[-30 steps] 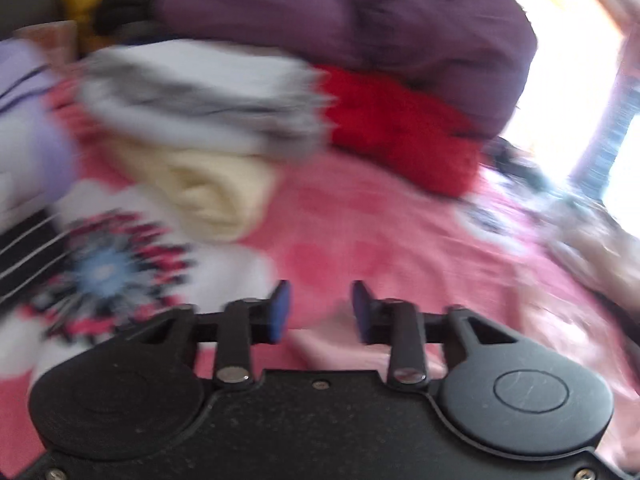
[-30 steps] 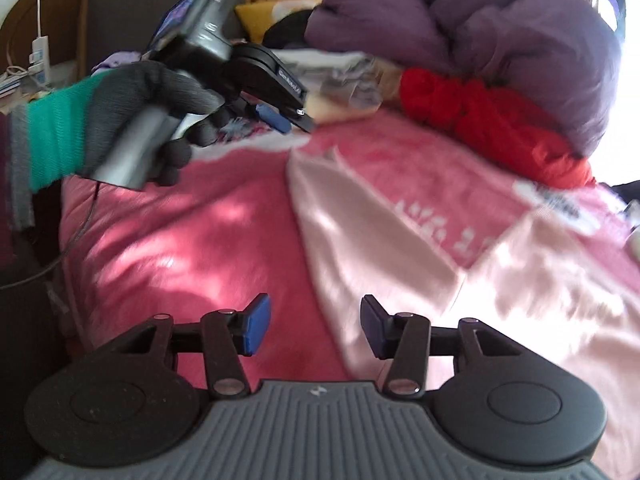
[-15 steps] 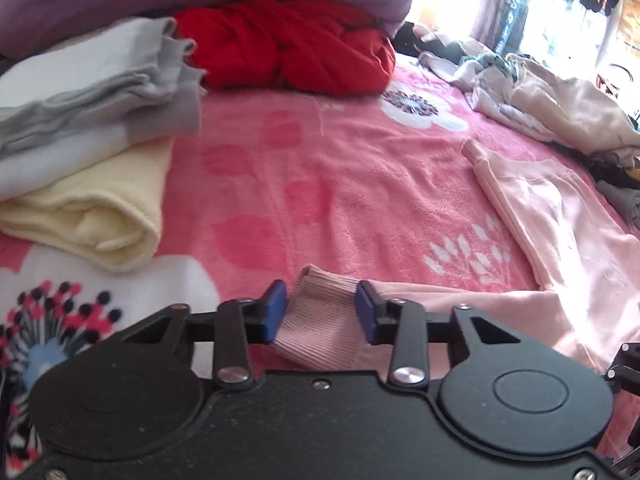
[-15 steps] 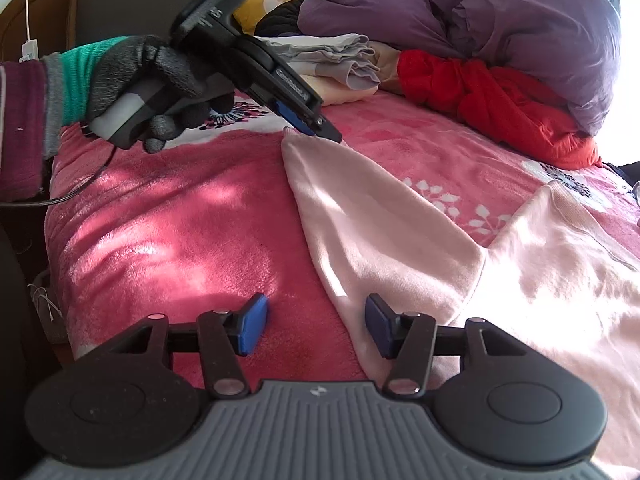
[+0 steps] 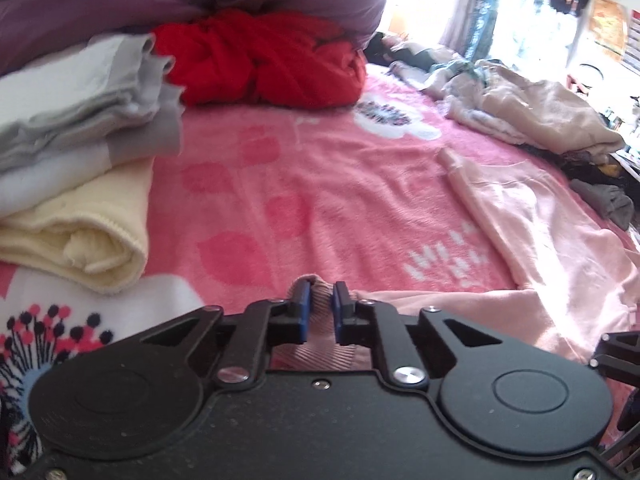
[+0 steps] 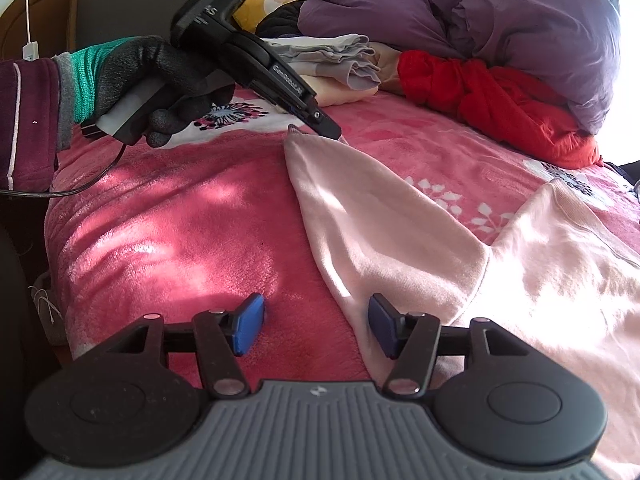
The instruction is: Fold clothes
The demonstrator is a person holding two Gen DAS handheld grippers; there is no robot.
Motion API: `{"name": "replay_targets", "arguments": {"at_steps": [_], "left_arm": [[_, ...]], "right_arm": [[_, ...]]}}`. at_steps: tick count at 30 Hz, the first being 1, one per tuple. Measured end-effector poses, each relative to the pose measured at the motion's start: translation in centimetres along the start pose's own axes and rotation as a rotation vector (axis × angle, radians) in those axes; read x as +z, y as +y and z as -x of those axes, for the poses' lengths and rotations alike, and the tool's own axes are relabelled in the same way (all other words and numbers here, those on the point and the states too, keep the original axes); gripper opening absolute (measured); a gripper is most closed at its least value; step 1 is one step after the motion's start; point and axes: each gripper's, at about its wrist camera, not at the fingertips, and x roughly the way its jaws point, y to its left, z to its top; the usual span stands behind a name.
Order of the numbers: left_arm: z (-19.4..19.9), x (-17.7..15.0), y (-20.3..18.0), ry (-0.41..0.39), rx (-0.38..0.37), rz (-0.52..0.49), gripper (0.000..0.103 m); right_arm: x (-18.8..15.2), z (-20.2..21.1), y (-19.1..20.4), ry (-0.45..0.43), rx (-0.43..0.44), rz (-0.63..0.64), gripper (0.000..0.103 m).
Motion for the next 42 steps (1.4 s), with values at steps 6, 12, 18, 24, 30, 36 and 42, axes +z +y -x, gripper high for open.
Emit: {"name": "replay_targets", "arguments": {"at_steps": [6, 12, 18, 24, 30, 36, 42], "left_arm": [[0.1, 0.9, 0.8, -0.092, 0.013, 0.147, 0.007], [-2.9, 1.2, 2.5, -0.055, 0.072, 0.359, 0.007], [-3.7, 1.6, 2.1, -0.036, 0.104, 0.320, 0.016], [0.8, 0.0, 4.0, -0.119, 0.115, 0.458, 0.045], [2.2, -2.2, 4.5, -0.104, 0.060, 0.508, 0.046], [1.5, -1.9, 3.8, -0.092, 0.031, 0.470, 0.046], [1.0, -1.9, 4.4, -0.077, -0.010, 0.481, 0.050]], "right_arm": [[-0.2, 0.1, 0.7, -0.002, -0.019, 0.039, 0.059], [-0.2, 0.0, 1.0, 0.016, -0.020, 0.066, 0.061], [0.0, 0.2, 1.2, 0.011, -0.029, 0.072, 0.061], [1.8, 1.5, 1.1, -0.048, -0.055, 0.099, 0.066], [6.2, -1.4, 0.8, -0.035, -0.022, 0.197, 0.073], [9.2, -7.1, -1.0, 0.078, 0.010, 0.150, 0.072], [8.9, -7.8, -7.2, 0.115, -0.036, -0.072, 0.074]]}}
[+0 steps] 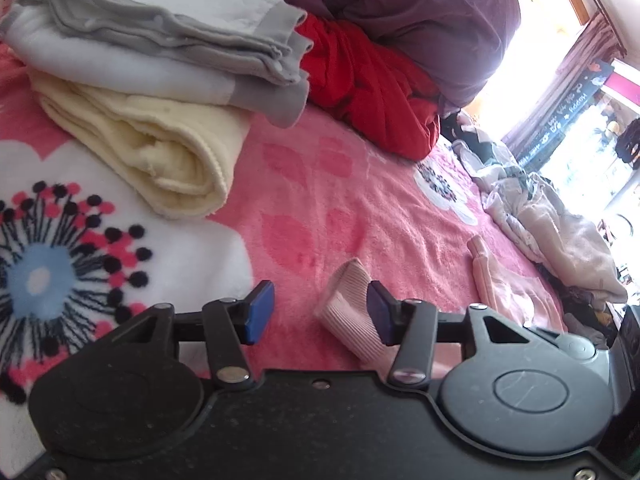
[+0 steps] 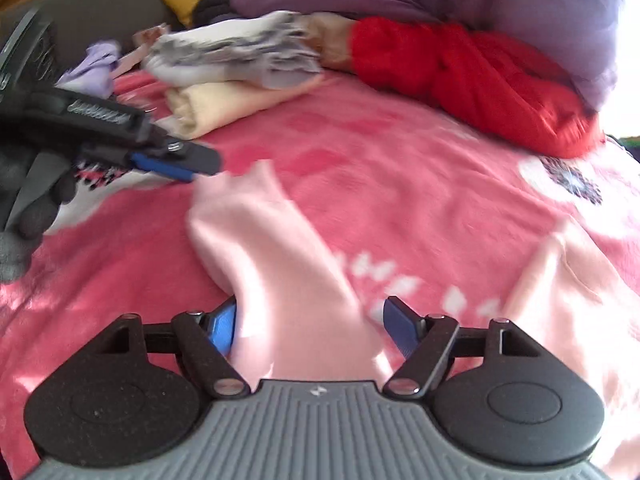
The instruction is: Fold clothes
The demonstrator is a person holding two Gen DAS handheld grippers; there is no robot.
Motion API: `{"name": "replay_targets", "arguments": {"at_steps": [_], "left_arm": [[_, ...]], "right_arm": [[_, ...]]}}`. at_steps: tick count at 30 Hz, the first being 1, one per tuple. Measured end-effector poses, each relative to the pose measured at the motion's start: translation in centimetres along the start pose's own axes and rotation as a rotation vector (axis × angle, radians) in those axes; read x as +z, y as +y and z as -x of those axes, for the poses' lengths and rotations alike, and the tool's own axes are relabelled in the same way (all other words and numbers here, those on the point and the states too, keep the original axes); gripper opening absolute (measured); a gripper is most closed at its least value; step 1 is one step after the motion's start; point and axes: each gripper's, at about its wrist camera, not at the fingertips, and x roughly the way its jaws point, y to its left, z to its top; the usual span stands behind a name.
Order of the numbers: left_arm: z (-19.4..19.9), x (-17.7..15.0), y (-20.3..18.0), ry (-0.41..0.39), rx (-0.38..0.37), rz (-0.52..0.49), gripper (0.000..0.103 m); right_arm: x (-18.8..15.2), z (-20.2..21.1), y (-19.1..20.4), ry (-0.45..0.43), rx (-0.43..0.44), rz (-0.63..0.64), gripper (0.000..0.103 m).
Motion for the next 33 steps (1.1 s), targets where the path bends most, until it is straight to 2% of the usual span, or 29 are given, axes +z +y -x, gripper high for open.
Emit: {"name": "replay_targets", "arguments": {"at_steps": [1, 5, 9, 12, 13, 16, 19, 21, 22, 23, 25, 28, 33], "left_arm": [[0.0, 0.0, 0.2, 0.006, -0.006, 0.003, 0.050], [0.2, -0.1, 0.8, 0.018, -0.042, 0.024, 0.052], [0.6, -0.6, 0.9, 0.043, -0.063, 0.025, 0.052], [1.1, -1.0, 0.9, 0.053, -0.082, 0.024, 0.052], [1.2, -1.1, 0.9, 0.055, -0.086, 0.026, 0.052], [0.8, -1.1, 1.2, 0.061, -0.097, 0.049, 0.052], [0.3, -1.0, 0.9, 0.064, -0.100, 0.052, 0.052], [0.0, -1.0, 0.8, 0.066, -0.103, 0.050, 0.052], [-0.1, -1.0, 0.8, 0.067, -0.102, 0.050, 0.052], [-0.2, -1.0, 0.8, 0.067, -0.101, 0.056, 0.051], [-0.3, -1.0, 1.0, 0.063, -0.106, 0.072, 0.050], [-0.5, -0.9, 1.1, 0.057, -0.113, 0.089, 0.047], [-0.9, -0.8, 1.2, 0.037, -0.127, 0.122, 0.046]], "right_arm": [[-0.1, 0.2, -0.5, -0.004, 0.017, -0.013, 0.073], [0.1, 2.4, -2.2, -0.039, 0.257, -0.125, 0.075], [1.8, 2.6, -3.1, -0.075, 0.273, -0.124, 0.073], [3.4, 1.3, -4.6, -0.067, 0.258, -0.134, 0.070], [3.9, 0.9, -4.9, -0.063, 0.263, -0.121, 0.067], [4.8, -0.9, -4.6, -0.027, 0.263, -0.015, 0.047], [5.2, -2.9, -3.6, 0.033, 0.277, 0.051, 0.044], [5.3, -3.9, -3.4, 0.047, 0.283, 0.046, 0.039], [5.4, -4.4, -3.5, 0.059, 0.292, 0.036, 0.022], [5.7, -4.9, -3.8, 0.077, 0.309, 0.009, 0.007], [6.1, -5.8, -5.2, 0.094, 0.349, -0.108, 0.007], [5.6, -7.0, -8.1, 0.118, 0.472, -0.322, 0.007], [3.9, -7.5, -10.2, 0.111, 0.630, -0.520, 0.008]]}}
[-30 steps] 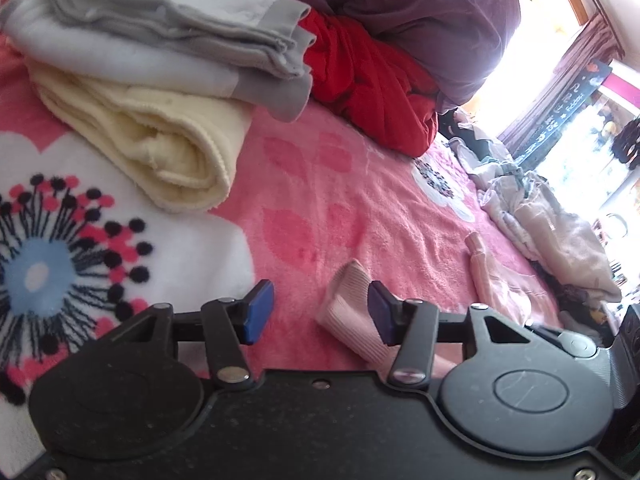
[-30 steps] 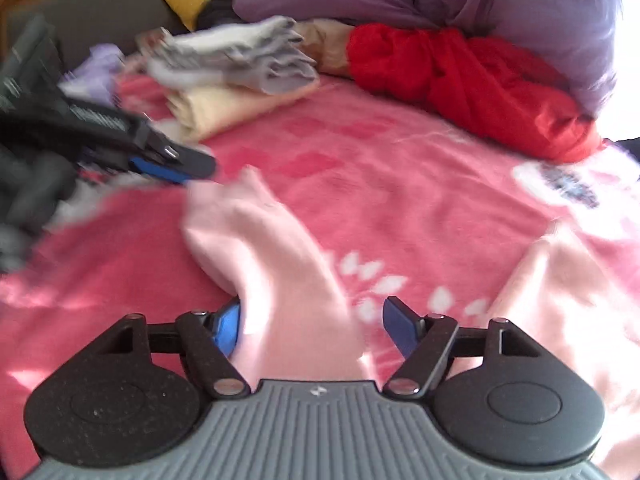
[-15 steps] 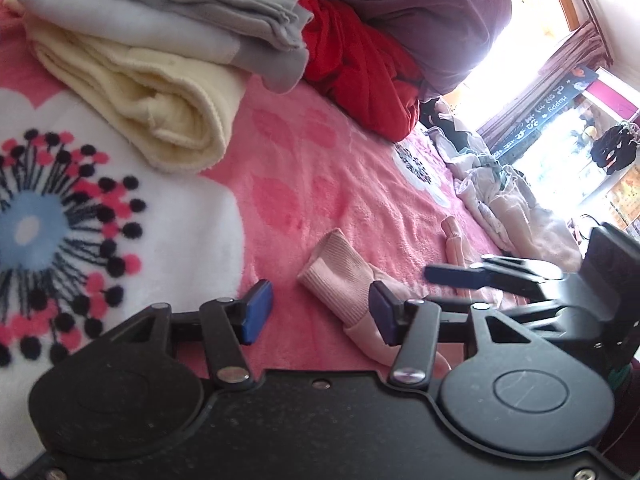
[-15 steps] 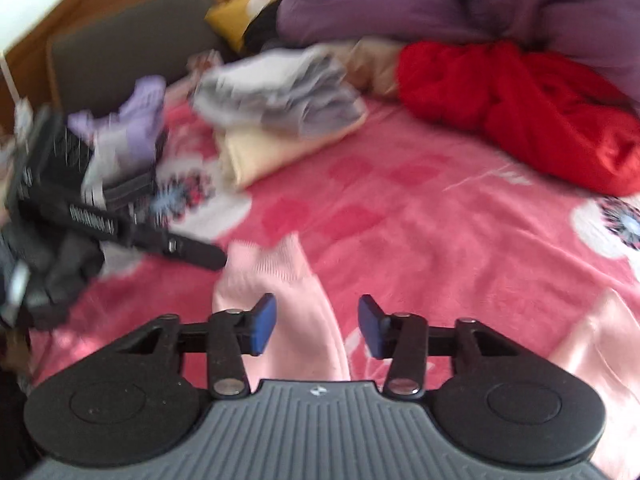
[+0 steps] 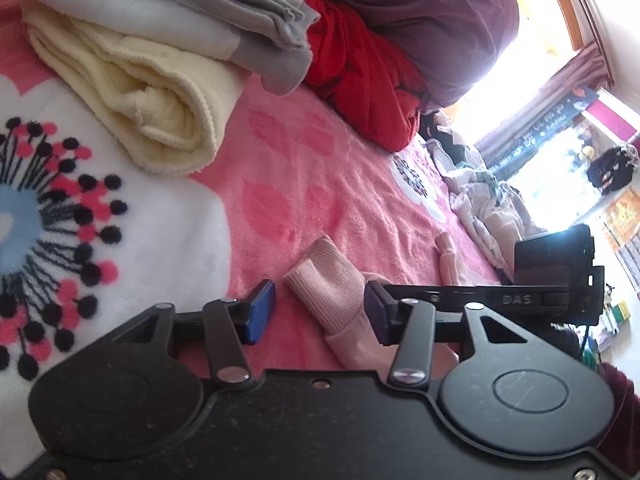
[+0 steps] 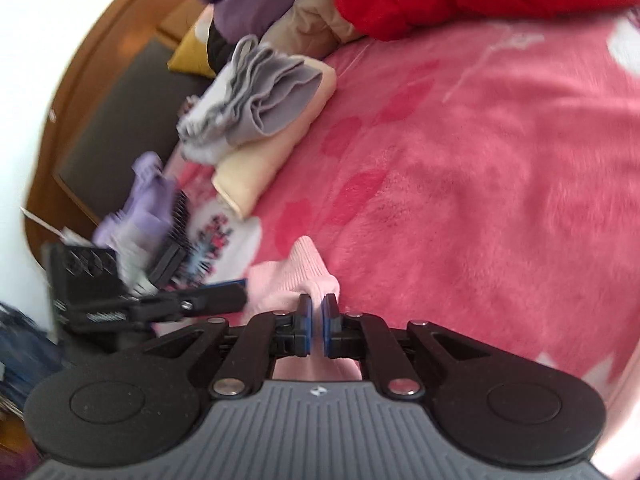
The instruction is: Fold clothes
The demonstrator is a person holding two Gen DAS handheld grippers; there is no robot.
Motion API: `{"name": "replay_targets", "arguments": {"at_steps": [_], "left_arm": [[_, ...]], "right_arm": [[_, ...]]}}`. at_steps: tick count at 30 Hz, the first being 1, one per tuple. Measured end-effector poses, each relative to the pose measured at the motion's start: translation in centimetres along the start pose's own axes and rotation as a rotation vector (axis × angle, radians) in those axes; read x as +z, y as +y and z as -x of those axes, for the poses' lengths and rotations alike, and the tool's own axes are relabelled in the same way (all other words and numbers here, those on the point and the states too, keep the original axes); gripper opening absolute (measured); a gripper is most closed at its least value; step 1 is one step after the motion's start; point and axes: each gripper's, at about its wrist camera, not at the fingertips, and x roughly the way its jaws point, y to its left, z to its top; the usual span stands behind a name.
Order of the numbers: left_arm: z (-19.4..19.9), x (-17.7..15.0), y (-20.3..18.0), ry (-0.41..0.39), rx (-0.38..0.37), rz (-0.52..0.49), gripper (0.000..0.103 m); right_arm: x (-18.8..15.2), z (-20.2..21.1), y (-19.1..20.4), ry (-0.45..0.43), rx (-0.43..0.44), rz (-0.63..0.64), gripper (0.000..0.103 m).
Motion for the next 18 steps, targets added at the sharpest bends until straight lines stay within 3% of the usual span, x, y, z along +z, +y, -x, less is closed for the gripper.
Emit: {"name": "replay_targets", "arguments": {"at_steps": [1, 2, 3, 9, 11, 14, 18], "left_arm": [[-0.1, 0.0, 0.0, -0.006, -0.004, 0.003, 0.046], [0.0, 0.0, -0.2, -0.007, 0.006, -0.005, 0.031], [0.0, 0.0, -0.3, -0.009, 0.017, -0.013, 0.005], [4.4, 0.2, -1.0, -0.124, -0.088, -0.029, 0.002], [3.4, -0.1, -1.2, -0.098, -0.021, -0.055, 0.002], [1.4, -0.7, -1.7, -0.031, 0.158, -0.150, 0.002], [0.8, -0.6, -1.5, -0.014, 0.179, -0.166, 0.002]], "right_arm": [[0.0, 0.1, -0.2, -0.008, 0.027, -0.025, 0.008], [-0.1, 0.2, -0.5, -0.014, 0.056, -0.049, 0.008], [-0.2, 0.4, -0.5, -0.018, 0.087, -0.068, 0.008], [-0.3, 1.3, -0.7, 0.002, 0.222, -0.125, 0.008], [0.3, 0.4, -0.5, 0.024, 0.085, -0.063, 0.008], [0.5, -1.7, 0.8, 0.069, -0.074, 0.046, 0.008], [-0.2, -2.2, 3.2, 0.055, -0.176, 0.240, 0.009]]}}
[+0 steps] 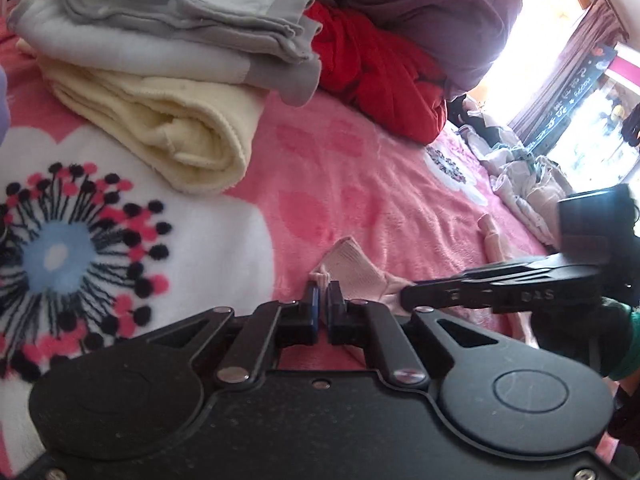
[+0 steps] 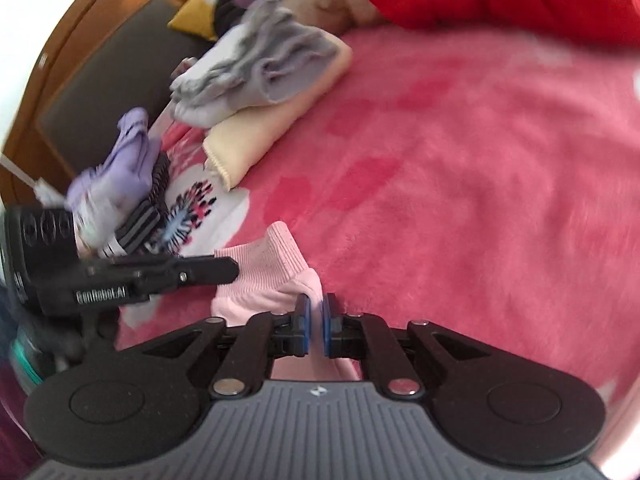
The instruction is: Fold clothes
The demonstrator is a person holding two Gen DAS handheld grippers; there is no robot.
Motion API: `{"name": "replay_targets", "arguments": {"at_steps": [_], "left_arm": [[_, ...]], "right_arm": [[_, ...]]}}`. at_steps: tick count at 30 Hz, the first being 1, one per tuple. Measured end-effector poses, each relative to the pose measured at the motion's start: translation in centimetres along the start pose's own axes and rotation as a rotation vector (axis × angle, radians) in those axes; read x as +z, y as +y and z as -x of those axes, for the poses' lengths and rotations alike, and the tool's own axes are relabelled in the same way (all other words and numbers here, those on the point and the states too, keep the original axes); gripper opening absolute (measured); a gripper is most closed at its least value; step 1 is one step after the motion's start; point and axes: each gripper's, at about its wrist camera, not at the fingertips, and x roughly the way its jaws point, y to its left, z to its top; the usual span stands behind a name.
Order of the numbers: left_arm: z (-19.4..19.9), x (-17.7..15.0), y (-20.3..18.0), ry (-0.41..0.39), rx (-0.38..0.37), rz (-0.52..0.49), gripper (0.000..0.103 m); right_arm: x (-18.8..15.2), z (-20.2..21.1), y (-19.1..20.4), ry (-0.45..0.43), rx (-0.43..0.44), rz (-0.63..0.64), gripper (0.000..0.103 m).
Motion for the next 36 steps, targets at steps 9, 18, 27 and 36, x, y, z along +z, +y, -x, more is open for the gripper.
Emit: {"name": "replay_targets", "arguments": {"at_steps": [9, 18, 27, 36], "left_arm": [[0.2, -0.4, -0.1, -0.018, 0.042, -0.026, 0.012], [2.9, -0.4, -2.6, -0.123, -0.090, -0.081, 0.013], [-4.1, -3.0, -10.9, 0.145, -0.161, -0.372, 0.013], [-5.0, -1.1, -7.3, 0.053, 0.055, -0.353, 0.004]], "right_arm": [[-2.7, 6.3, 1.4, -0.162, -0.290, 0.159, 0.027], [-9.9, 11.1, 5.4, -0.243, -0.319, 0.251, 0.023], [-10.7, 7.7, 4.1, -0.229, -0.402, 0.134, 0.012], [-11.6, 6.5, 4.2, -0.238, -0.455, 0.175, 0.012]]}}
